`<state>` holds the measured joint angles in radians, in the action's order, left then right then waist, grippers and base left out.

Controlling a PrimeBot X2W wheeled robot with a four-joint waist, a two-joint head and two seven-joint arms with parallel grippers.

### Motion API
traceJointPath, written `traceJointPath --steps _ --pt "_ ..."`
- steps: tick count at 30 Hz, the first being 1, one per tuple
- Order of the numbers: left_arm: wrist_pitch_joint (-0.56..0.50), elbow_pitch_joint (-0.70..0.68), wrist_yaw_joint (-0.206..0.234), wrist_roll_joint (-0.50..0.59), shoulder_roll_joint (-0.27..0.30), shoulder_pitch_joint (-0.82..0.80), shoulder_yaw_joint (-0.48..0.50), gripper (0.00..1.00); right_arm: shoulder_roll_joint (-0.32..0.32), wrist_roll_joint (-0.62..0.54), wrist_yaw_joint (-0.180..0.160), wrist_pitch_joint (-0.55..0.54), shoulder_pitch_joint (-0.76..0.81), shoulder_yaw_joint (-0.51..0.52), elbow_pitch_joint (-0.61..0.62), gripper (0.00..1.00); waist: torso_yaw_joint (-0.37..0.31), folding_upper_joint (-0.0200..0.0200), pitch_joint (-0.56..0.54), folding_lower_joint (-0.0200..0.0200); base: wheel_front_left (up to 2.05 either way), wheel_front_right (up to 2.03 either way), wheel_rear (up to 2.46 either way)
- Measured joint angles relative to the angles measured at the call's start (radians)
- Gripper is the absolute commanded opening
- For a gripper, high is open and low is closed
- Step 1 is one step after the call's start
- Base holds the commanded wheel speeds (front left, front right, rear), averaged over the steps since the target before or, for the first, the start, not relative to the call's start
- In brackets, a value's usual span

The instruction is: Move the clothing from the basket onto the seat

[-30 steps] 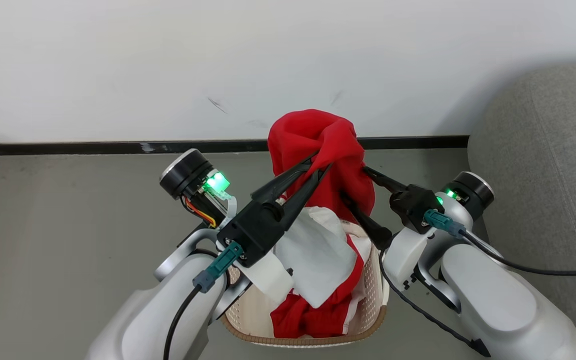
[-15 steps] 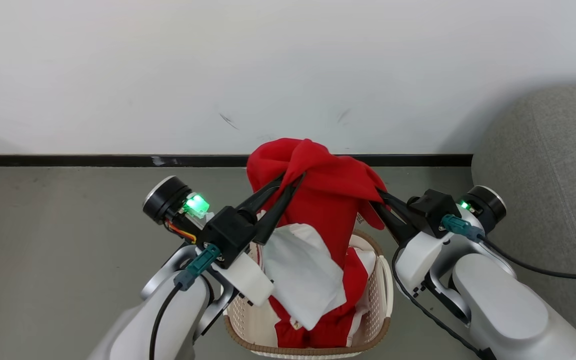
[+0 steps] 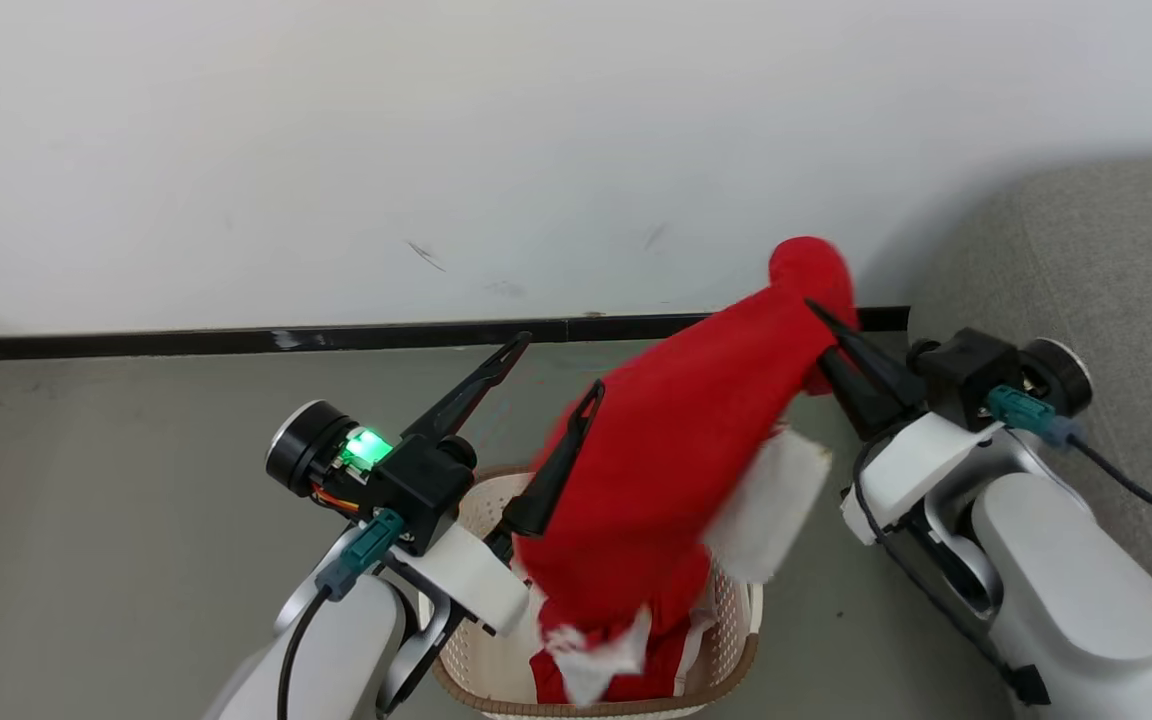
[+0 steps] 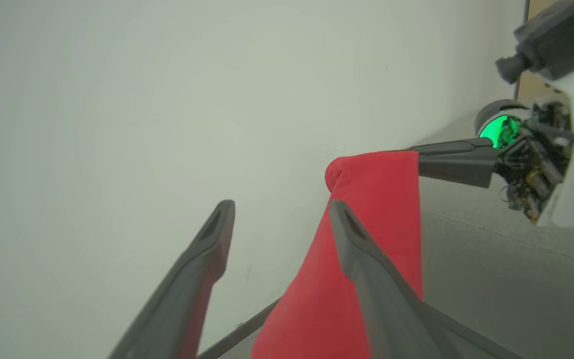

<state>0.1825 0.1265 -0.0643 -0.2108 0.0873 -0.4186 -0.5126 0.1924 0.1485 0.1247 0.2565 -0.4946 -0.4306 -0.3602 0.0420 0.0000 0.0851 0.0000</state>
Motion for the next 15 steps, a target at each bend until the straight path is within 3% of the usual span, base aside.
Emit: traceJointPath --steps 15 --pt "0.041 -0.017 -0.018 -0.036 -0.013 0.045 -0.039 1.00 0.069 -0.016 0.000 0.000 0.075 0.206 0.091 0.00 -0.055 0.0000 -0.004 0.0000 0.00 0.00 0.00"
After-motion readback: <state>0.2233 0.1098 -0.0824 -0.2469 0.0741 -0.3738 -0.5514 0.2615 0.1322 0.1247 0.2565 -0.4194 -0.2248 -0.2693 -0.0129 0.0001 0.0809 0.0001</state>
